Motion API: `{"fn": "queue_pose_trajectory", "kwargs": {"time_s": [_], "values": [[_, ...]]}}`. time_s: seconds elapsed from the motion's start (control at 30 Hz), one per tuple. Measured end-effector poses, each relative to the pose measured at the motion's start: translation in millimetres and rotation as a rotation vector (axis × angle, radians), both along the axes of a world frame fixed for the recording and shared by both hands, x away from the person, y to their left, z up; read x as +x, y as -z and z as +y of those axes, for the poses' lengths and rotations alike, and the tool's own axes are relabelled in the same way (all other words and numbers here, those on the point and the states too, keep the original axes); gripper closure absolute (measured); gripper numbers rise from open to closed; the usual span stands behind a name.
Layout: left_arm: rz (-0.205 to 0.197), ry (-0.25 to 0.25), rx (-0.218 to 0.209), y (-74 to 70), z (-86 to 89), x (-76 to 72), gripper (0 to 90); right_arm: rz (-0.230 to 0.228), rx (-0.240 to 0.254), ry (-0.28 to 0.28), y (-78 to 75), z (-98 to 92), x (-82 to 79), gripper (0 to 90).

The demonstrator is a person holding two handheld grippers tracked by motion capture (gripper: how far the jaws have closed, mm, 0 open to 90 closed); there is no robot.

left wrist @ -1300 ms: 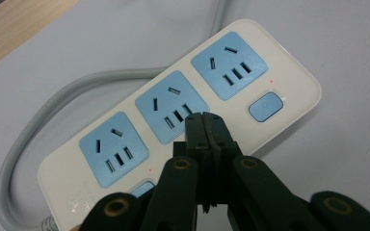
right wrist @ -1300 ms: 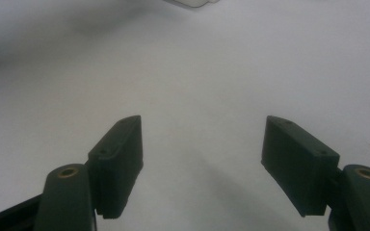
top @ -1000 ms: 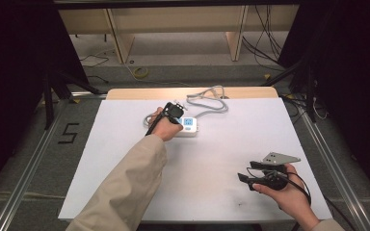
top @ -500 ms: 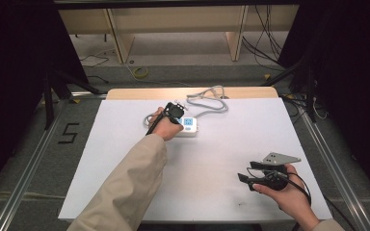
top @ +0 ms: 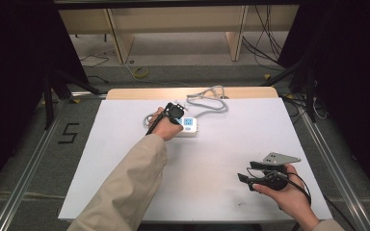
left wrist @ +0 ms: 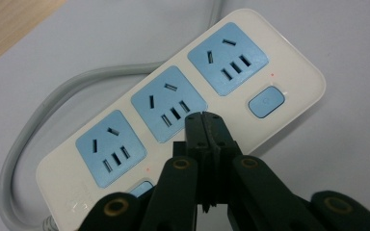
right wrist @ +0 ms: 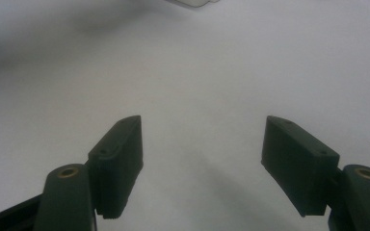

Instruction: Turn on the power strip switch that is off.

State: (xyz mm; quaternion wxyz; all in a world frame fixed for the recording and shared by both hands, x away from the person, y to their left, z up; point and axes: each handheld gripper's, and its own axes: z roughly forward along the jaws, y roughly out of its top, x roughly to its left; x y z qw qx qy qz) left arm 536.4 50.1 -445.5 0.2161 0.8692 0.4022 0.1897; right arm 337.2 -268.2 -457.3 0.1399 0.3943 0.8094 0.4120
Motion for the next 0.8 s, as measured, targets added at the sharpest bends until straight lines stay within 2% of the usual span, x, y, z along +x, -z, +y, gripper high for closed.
{"fn": "queue_pose_trajectory", "kwargs": {"time_s": [0.17, 0.23, 0.37, 0.4, 0.43, 0.63, 0.8], "values": [[-0.005, 0.009, 0.005, -0.1, 0.2, -0.7, 90.0, 0.0, 0.002, 0.0, 0.0, -0.4, 0.1, 31.3], [-0.006, -0.008, -0.016, -0.8, 1.8, -0.3, 89.9, 0.002, 0.003, 0.002, 0.0, -0.4, 0.0, 31.3], [0.005, -0.019, -0.026, -1.6, 5.0, -1.1, 89.5, -0.002, 0.003, 0.001, -0.1, -0.3, 0.0, 31.3], [0.002, -0.023, -0.031, -1.8, 6.1, -1.6, 88.5, -0.002, 0.003, 0.001, -0.1, -0.3, 0.0, 31.3], [-0.002, -0.028, -0.043, -2.2, 7.4, -2.4, 83.2, 0.001, 0.003, 0.003, -0.2, -0.2, -0.1, 31.3], [-0.032, -0.029, -0.094, -15.1, 17.2, -9.0, 77.7, 0.001, 0.0, 0.001, 0.1, 0.1, 0.1, 31.3], [-0.048, -0.028, -0.133, -27.1, 25.2, -17.8, 66.7, 0.002, -0.001, 0.002, 0.2, 0.3, 0.2, 31.3]]}}
